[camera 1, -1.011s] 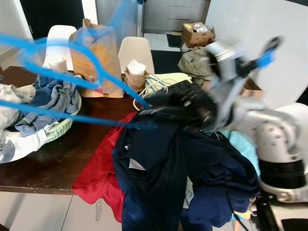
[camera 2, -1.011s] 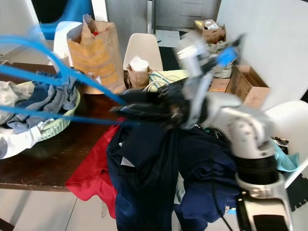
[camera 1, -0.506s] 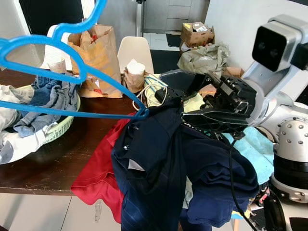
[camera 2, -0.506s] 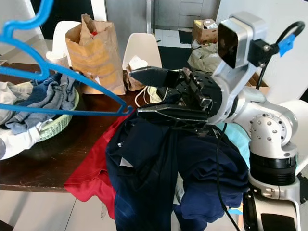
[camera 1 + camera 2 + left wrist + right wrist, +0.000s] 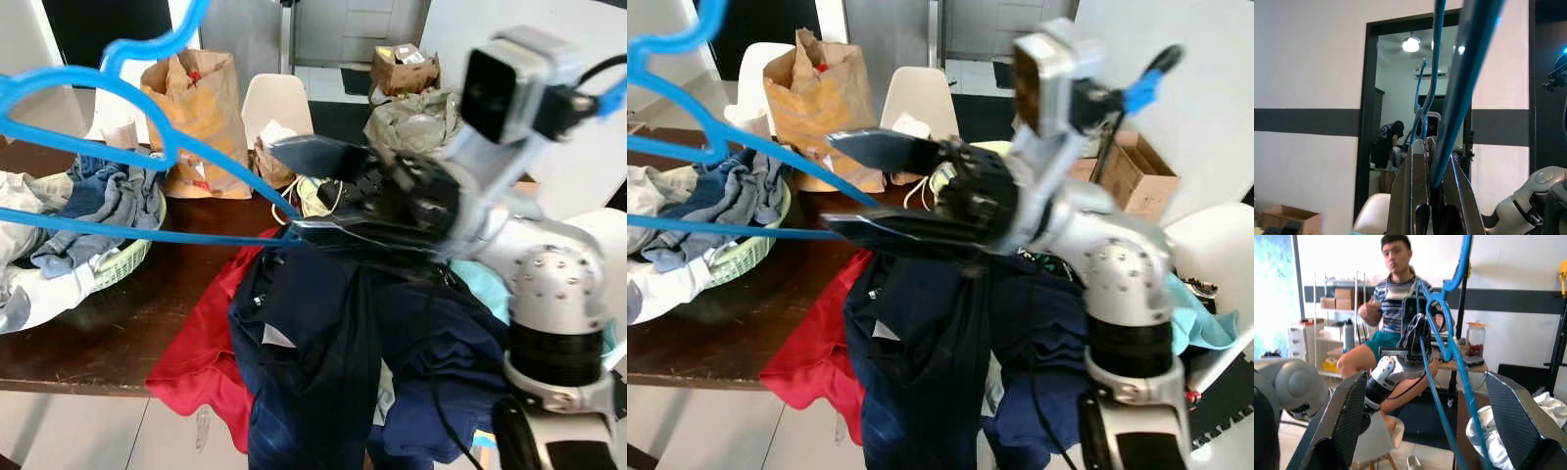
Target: Hang hanger
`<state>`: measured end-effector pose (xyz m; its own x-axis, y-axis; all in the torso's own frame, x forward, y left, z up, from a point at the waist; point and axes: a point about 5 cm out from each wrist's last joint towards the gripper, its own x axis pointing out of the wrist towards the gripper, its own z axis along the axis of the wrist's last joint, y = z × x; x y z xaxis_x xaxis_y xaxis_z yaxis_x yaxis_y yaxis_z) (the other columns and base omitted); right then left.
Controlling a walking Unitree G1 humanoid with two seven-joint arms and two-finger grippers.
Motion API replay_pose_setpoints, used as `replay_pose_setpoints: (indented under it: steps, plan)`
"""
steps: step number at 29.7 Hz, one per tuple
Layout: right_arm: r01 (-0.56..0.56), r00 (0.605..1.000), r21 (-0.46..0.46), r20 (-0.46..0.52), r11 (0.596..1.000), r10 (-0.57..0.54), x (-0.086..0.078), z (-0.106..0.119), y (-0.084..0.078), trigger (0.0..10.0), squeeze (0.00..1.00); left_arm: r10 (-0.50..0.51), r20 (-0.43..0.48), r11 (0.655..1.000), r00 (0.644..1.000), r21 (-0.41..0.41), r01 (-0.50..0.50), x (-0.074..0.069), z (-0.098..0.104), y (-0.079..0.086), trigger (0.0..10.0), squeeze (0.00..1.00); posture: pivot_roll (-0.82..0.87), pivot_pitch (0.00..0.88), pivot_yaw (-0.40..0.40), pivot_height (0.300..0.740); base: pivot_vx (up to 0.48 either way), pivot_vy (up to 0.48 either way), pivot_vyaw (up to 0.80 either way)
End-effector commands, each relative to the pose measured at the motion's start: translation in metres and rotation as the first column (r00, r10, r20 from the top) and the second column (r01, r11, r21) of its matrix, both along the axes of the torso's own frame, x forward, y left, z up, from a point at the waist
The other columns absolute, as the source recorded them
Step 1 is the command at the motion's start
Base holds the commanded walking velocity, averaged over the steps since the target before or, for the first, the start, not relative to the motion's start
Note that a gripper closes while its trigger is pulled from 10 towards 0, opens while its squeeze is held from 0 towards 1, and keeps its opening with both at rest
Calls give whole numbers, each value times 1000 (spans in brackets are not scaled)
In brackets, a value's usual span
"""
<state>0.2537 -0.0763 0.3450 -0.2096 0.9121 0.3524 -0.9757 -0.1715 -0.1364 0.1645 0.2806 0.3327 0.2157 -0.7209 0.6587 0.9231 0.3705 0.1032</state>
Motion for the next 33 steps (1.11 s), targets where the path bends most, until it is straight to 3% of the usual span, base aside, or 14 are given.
replay_pose_setpoints:
  steps: [1, 4, 9, 11, 19, 29, 33]
  plan:
    - [24, 1000, -1, 18, 1000, -23, 1, 2, 1, 10000, 0, -12, 6, 1000, 1000, 13, 12, 0, 2, -3, 0, 0, 26, 12, -24, 740, 0, 0, 0]
    - [176, 983, 53, 47, 983, -179, 26, 15, -8, 10000, 0, -40, -5, 999, 999, 7, 40, 4, 0, -12, 0, 0, 34, 16, -24, 740, 0, 0, 0]
    - [239, 968, 74, 65, 968, -244, 33, 21, -16, 10000, 0, -52, -8, 999, 999, 6, 52, 5, 0, -17, 0, 0, 35, 18, -24, 740, 0, 0, 0]
    - [217, 972, 79, 80, 973, -223, 30, 22, -18, 10000, 0, -57, -9, 998, 998, 6, 57, 5, 0, -18, 0, 0, 34, 21, -24, 740, 0, 0, 0]
    - [-46, 982, 56, 185, 997, 35, -8, 24, -8, 10000, 0, -61, -14, 998, 998, 1, 61, 7, 0, -23, 0, 0, 33, 29, -24, 740, 0, 0, 0]
    - [-56, 973, 69, 225, 996, 40, -12, 34, 3, 10000, 0, -61, -17, 998, 998, -5, 61, 8, -1, -23, 0, 0, 26, 33, -23, 740, 0, 0, 0]
    - [-35, 973, 39, 228, 999, 25, -11, 34, 20, 10000, 0, -66, -25, 998, 998, -10, 65, 10, -4, -21, 0, 0, 31, 33, -24, 740, 0, 0, 0]
